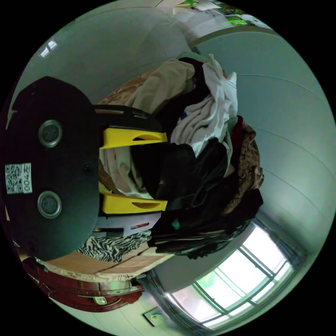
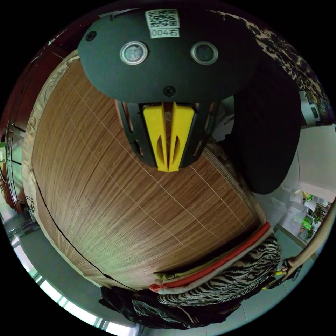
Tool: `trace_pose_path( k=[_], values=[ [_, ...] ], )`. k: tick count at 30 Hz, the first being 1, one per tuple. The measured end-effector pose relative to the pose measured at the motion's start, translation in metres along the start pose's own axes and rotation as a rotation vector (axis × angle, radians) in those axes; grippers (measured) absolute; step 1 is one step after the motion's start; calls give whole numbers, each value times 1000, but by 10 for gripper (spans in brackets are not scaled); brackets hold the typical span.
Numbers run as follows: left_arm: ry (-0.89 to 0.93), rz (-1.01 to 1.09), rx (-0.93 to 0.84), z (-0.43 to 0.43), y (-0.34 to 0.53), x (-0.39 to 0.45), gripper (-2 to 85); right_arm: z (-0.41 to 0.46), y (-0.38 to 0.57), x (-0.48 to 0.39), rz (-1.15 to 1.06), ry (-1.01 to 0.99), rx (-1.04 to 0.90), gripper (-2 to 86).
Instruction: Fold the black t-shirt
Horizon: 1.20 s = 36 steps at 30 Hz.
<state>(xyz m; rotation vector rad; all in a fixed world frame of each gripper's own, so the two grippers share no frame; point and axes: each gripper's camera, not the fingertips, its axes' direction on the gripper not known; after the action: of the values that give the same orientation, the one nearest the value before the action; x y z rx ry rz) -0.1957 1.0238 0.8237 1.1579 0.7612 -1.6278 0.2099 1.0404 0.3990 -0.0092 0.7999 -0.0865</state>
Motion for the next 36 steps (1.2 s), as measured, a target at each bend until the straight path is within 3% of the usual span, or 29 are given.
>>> trace_pose_path(
  k=[16, 21, 28, 32, 36],
  values=[
    [-3, -6, 100, -11, -1, -4, 166, 12, 79, 37, 74, -79, 38, -7],
    [-28, 32, -37, -11, -32, 23, 63, 16, 105, 50, 98, -90, 51, -7],
    [-94, 84, -42, -56, -24, 72, 43, 22, 143, 64, 84, -53, 51, -7],
    [-10, 111, 67, -115, -41, 95, 40, 25, 172, 84, 117, -97, 58, -7],
    [215, 65, 213, -187, -66, 119, 38, 29, 198, 101, 140, -126, 67, -7]
  ],
)
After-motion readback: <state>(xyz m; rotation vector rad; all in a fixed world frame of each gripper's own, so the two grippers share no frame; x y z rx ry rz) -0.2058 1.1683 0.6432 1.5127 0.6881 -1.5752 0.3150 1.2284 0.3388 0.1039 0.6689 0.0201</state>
